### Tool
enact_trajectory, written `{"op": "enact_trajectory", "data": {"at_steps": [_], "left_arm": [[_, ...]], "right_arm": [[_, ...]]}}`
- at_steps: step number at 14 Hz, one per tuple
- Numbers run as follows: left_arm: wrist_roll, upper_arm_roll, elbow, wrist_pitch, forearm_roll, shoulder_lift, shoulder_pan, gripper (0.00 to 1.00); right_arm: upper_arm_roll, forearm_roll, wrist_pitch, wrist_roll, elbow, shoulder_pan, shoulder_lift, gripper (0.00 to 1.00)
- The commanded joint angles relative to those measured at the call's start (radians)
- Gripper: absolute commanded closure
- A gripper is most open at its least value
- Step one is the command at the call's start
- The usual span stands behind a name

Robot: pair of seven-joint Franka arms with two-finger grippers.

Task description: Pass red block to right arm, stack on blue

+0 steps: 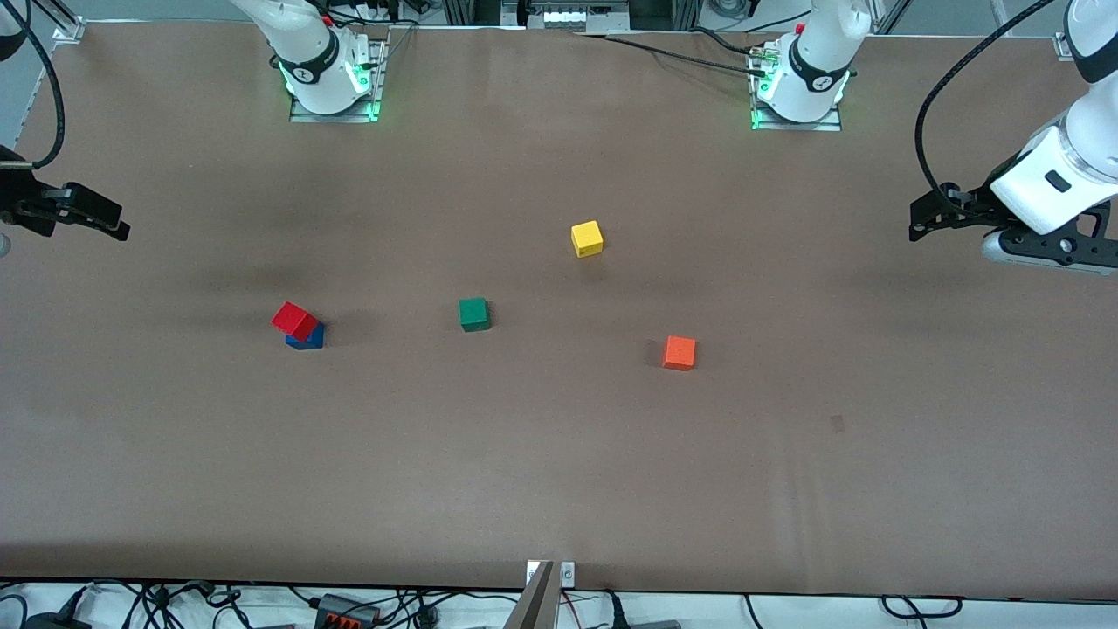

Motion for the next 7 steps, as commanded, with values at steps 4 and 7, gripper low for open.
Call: {"op": "enact_trajectory", "data": {"at_steps": [4, 7], "left_arm": [[0.001, -0.007, 0.030, -0.025, -0.001, -0.001, -0.004, 0.00], [0.003, -0.005, 0.036, -0.025, 0.000, 0.005, 0.002, 0.00]], "right_arm": [[0.015, -0.015, 0.013, -0.011, -0.027, -0.012, -0.025, 0.00], [0.015, -0.015, 0.010, -0.011, -0.028, -0.012, -0.025, 0.00]]}}
